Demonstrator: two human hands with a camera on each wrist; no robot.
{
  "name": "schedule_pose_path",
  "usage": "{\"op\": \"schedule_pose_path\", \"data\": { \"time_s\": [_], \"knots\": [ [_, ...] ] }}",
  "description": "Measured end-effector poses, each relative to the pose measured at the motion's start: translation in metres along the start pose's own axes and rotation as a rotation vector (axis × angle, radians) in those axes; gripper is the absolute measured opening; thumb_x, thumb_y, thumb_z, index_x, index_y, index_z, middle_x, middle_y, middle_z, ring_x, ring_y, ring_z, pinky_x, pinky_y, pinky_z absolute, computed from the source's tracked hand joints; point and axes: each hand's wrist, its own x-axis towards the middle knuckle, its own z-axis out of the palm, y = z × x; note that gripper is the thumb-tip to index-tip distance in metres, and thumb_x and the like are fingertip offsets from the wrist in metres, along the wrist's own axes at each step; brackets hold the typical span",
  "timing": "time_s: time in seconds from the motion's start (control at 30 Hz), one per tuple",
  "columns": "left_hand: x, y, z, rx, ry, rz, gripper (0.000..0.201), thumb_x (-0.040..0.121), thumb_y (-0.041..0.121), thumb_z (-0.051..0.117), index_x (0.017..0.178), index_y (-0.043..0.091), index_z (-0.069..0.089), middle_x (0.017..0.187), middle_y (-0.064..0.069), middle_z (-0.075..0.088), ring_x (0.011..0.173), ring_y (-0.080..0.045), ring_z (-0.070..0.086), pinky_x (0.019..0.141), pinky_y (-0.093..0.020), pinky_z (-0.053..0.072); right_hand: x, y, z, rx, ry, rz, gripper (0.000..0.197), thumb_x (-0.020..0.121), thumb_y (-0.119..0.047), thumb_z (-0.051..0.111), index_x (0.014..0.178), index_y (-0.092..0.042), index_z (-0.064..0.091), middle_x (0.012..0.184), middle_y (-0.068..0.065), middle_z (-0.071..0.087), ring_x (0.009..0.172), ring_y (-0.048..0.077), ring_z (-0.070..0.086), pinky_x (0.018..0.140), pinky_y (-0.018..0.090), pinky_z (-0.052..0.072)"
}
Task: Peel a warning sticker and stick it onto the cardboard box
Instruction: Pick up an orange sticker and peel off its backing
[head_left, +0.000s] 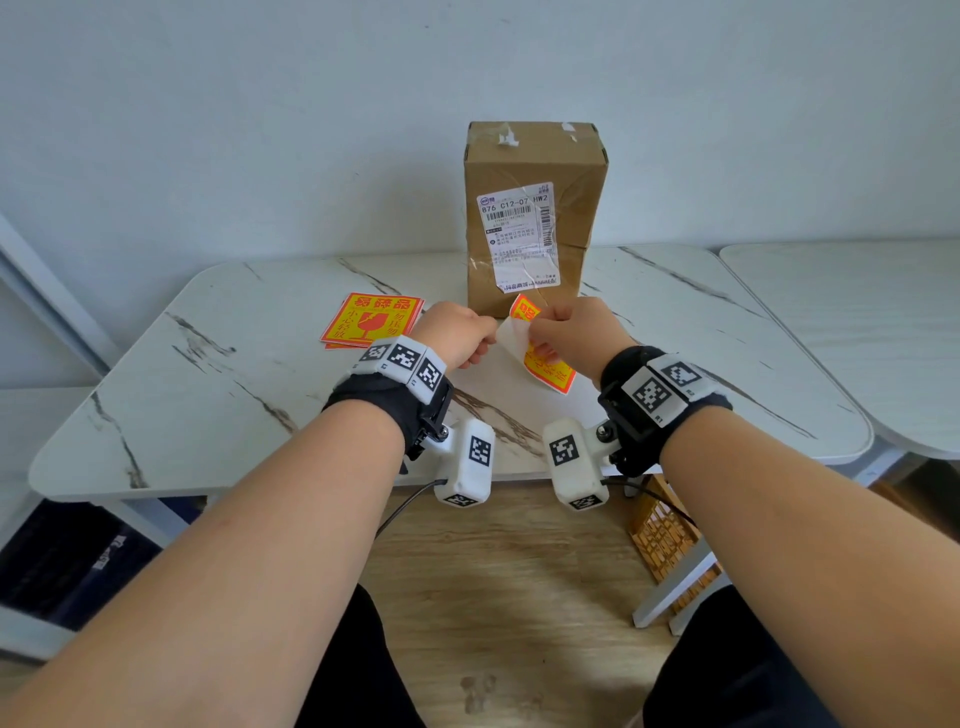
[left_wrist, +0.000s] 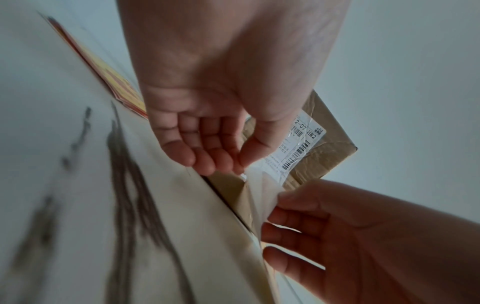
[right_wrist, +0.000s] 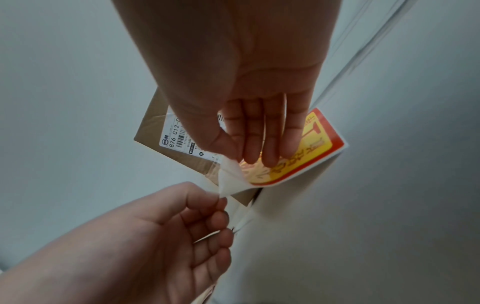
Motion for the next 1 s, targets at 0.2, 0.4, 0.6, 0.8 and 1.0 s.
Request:
{"op": "schedule_pose_path", "data": {
  "time_s": [0.2,0.4,0.6,0.8,1.0],
  "knots": [
    [-0.002,-0.001,0.005,-0.054,0.048,0.097,0.018,0.089,0.022,0.062,0.076,0.009,0.065,0.064,-0.001,0.061,0.059,-0.013,0.056,0.062,-0.022,0.049,-0.002,-0.002,0.004,0.070,-0.034,0.001,0.014,0.088,-0.007,0.054,0.083,-0.004,0.067,0.069,0.006,0.065,0.072,0.021,0.063,0.084,0.036,0.059],
    [-0.004,0.000,-0.003,-0.056,0.035,0.109,0.011,0.086,0.015,0.066,0.077,0.009,0.068,0.071,-0.003,0.066,0.064,-0.011,0.064,0.066,-0.019,0.055,-0.001,-0.002,0.004,0.119,-0.006,0.021,0.021,0.089,-0.003,0.050,0.071,-0.007,0.059,0.065,0.007,0.063,0.067,0.023,0.061,0.084,0.040,0.060],
    [-0.009,-0.001,-0.011,-0.197,0.046,0.059,0.016,0.091,0.010,0.060,0.075,0.007,0.059,0.079,-0.014,0.068,0.053,-0.013,0.068,0.059,-0.021,0.058,0.000,-0.002,0.002,0.166,0.022,0.026,0.022,0.089,-0.005,0.053,0.068,-0.008,0.059,0.078,0.017,0.069,0.074,0.027,0.067,0.082,0.041,0.061],
    [-0.012,0.004,-0.006,-0.125,0.026,0.097,0.034,0.081,0.036,0.074,0.092,0.004,0.072,0.085,-0.010,0.072,0.077,-0.020,0.071,0.080,-0.029,0.060,-0.002,-0.006,0.009,0.111,-0.034,-0.009,0.021,0.091,-0.004,0.053,0.072,-0.008,0.063,0.068,0.008,0.066,0.073,0.025,0.066,0.079,0.036,0.061],
    [-0.009,0.003,-0.010,-0.106,0.003,0.018,0.010,0.089,0.004,0.062,0.080,0.006,0.059,0.070,-0.011,0.064,0.063,-0.020,0.064,0.070,-0.029,0.056,-0.002,-0.008,0.007,0.141,-0.001,0.026,0.016,0.091,-0.002,0.049,0.079,-0.005,0.061,0.070,0.009,0.066,0.068,0.023,0.065,0.078,0.036,0.061]
  ]
}}
